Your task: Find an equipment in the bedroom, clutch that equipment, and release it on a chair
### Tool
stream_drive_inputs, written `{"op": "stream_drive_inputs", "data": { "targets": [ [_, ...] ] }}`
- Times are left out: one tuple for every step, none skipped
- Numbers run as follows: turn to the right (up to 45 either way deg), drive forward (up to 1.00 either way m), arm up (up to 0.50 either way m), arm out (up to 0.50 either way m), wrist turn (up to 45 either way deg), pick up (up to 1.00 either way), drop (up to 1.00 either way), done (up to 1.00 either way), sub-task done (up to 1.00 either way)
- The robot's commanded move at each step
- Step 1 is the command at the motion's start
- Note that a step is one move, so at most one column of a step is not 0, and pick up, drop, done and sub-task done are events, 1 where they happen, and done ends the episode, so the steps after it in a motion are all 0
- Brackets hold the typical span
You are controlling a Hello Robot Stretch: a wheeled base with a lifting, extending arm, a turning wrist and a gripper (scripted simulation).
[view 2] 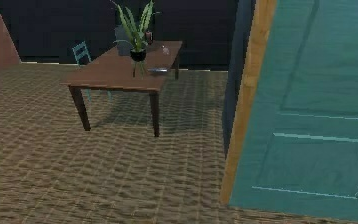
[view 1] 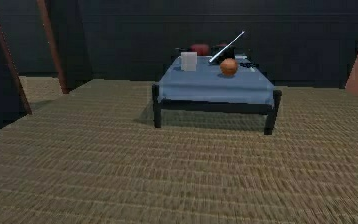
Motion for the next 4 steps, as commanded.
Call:
{"op": "stream_drive_inputs", "data": {
  "targets": [
    [0.0, 1.0, 0.0, 0.0, 0.0, 0.0, 0.0, 0.0, 0.0],
    [0.0, 0.9, 0.0, 0.0, 0.0, 0.0, 0.0, 0.0, 0.0],
    [-45.0, 0.0, 0.0, 0.0, 0.0, 0.0, 0.0, 0.0, 0.0],
    [45.0, 0.0, 0.0, 0.0, 0.0, 0.0, 0.0, 0.0, 0.0]
  ]
}}
